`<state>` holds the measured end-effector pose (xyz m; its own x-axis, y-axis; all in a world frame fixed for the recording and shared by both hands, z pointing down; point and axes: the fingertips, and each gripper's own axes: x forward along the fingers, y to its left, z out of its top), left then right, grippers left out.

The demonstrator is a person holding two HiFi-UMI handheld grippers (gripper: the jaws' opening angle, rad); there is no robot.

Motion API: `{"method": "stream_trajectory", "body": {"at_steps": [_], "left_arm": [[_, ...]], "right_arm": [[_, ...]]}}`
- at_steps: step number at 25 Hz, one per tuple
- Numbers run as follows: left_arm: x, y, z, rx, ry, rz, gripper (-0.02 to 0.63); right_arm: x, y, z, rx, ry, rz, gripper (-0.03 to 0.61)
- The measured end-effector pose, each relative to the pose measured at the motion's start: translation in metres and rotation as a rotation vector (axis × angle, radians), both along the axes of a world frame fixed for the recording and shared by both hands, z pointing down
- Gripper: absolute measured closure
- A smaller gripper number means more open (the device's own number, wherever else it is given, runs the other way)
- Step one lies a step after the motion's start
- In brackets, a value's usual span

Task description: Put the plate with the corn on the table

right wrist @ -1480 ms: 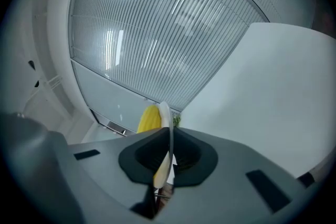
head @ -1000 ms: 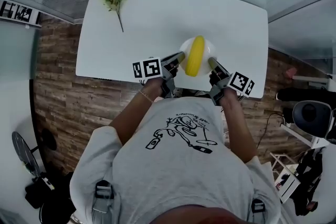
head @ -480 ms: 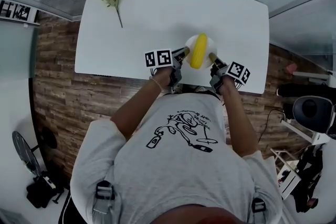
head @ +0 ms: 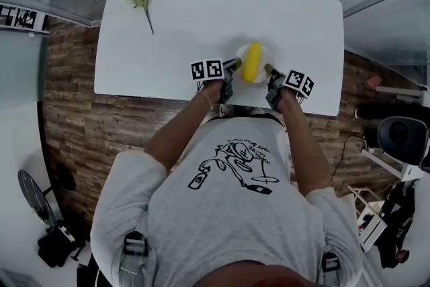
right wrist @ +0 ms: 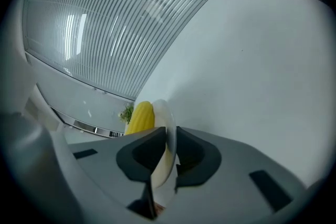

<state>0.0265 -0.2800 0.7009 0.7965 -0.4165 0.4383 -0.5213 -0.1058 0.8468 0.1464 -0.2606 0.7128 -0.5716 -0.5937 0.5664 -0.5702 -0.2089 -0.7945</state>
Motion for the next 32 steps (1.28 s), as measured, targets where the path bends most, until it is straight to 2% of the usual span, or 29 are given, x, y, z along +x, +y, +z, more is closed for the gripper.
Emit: {"method": "stream_trajectory", "body": {"at_steps": [18, 24, 32], "left_arm": [[0.0, 0.0, 0.041, -0.007, -0.176, 0.033, 0.559], [0.0, -0.002, 0.045, 0.002, -0.266, 0.036, 0.548], [-0.006, -0.005, 0.046, 0.02, -0.324, 0.034, 0.541]], "right_arm": [[-0.001, -0.004, 0.041, -0.057, 0.119, -0.03, 0.508], [-0.001, -0.008, 0.041, -0.032, 0.226, -0.074, 0.497], [-0.003, -0.012, 0.042, -0.017, 0.376, -0.141, 0.476]]}}
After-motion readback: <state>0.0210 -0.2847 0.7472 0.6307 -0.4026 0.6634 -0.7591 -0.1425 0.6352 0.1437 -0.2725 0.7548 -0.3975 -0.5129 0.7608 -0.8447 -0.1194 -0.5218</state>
